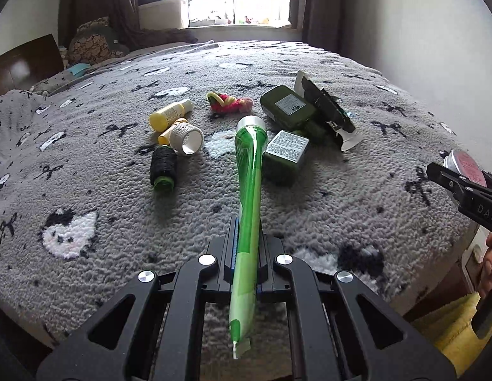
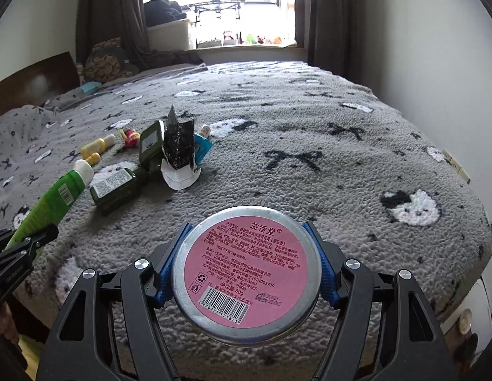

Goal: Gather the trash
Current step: 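Lift the tin and tube and carry both past the bed edge toward the bin, then open both tools over the bin to drop the tin and tube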

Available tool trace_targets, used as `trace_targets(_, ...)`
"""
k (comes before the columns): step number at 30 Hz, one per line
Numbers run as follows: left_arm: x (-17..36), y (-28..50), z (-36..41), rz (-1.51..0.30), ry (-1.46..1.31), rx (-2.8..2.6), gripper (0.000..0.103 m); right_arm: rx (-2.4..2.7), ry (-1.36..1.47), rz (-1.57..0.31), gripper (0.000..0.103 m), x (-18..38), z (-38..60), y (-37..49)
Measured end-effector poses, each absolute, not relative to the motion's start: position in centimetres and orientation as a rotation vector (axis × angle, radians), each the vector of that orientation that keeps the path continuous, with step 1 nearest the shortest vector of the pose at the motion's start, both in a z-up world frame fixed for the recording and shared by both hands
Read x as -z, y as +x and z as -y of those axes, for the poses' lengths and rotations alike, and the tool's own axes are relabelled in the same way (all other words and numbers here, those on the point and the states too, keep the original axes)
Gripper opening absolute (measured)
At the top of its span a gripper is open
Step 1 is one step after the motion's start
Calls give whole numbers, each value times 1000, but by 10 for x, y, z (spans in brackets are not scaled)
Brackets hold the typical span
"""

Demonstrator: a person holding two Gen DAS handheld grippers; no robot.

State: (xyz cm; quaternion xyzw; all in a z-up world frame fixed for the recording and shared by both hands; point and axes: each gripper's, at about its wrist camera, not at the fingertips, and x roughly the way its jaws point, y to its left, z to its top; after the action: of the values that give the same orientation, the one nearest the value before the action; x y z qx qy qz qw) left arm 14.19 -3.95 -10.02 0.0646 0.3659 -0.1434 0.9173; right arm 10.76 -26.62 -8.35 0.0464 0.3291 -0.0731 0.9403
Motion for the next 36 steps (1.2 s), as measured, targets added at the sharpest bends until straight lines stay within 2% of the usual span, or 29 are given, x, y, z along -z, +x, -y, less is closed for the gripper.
trace_targets(7, 81, 87, 35, -664, 174, 318, 7, 86, 71, -584, 71, 63, 250, 60)
trace_targets(15, 84, 12, 25, -674, 197, 389, 7, -9, 32, -587, 71, 72, 224, 7)
trace_targets(26, 140, -37, 12, -864, 170, 441, 7, -97, 39, -766, 71, 125, 202, -22)
trace_targets(36, 221, -24, 16, -1127, 120, 497, 7, -171, 104, -992, 71, 187, 186, -9)
